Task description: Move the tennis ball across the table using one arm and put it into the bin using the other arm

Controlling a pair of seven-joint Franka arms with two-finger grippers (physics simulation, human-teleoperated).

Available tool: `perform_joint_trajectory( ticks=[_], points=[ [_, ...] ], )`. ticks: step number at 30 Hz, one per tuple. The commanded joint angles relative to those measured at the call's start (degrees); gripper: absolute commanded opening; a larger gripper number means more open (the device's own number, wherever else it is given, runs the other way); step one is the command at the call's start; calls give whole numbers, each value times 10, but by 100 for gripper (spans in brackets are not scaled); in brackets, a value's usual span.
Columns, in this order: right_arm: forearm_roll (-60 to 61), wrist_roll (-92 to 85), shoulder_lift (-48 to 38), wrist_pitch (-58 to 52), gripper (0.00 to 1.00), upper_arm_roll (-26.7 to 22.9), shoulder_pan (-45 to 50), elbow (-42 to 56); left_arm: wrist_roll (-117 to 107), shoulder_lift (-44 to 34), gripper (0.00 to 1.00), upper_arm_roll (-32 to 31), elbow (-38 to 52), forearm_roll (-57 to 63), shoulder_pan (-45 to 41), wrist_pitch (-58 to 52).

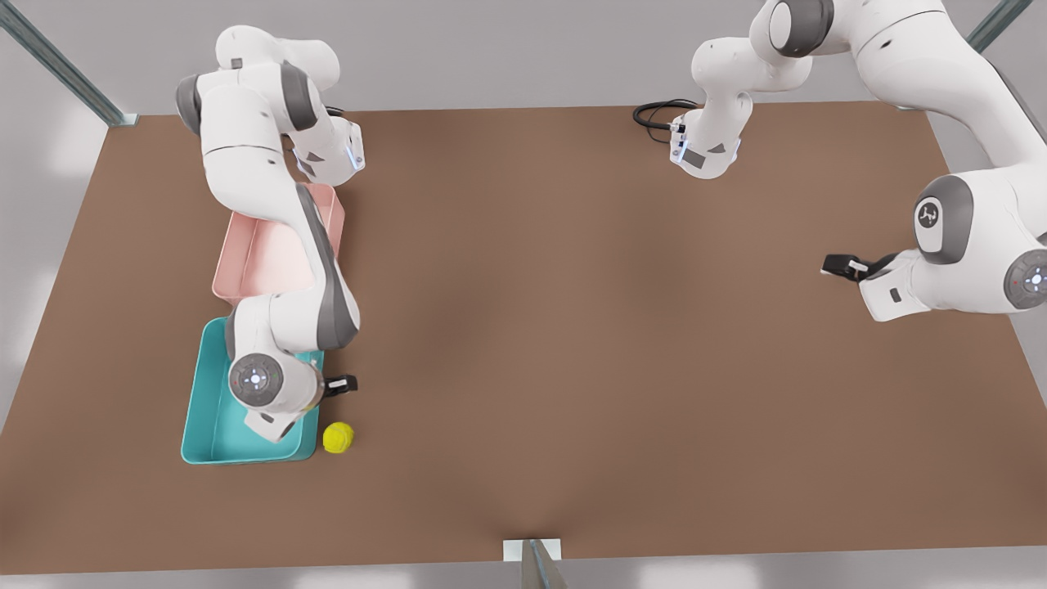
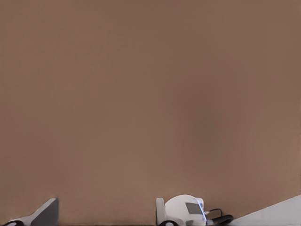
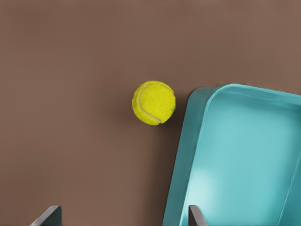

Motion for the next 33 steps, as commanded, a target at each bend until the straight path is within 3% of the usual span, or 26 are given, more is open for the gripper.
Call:
perform_joint_trajectory(
  ticks=[1, 9, 13, 33],
  points=[
    [5, -321, 27, 132, 100, 0, -5, 27, -232, -1, 100, 0, 1, 1, 1, -37],
    [4, -786, 78, 311, 100, 0, -17, 45, -233, 2, 100, 0, 1, 2, 1, -32],
    [9, -995, 92, 336, 100, 1, -41, 39, -232, 2, 100, 0, 1, 1, 1, -33],
    [85, -1028, 78, 290, 100, 11, -53, -68, -233, 6, 100, -1, -2, -1, -1, -41]
  ],
)
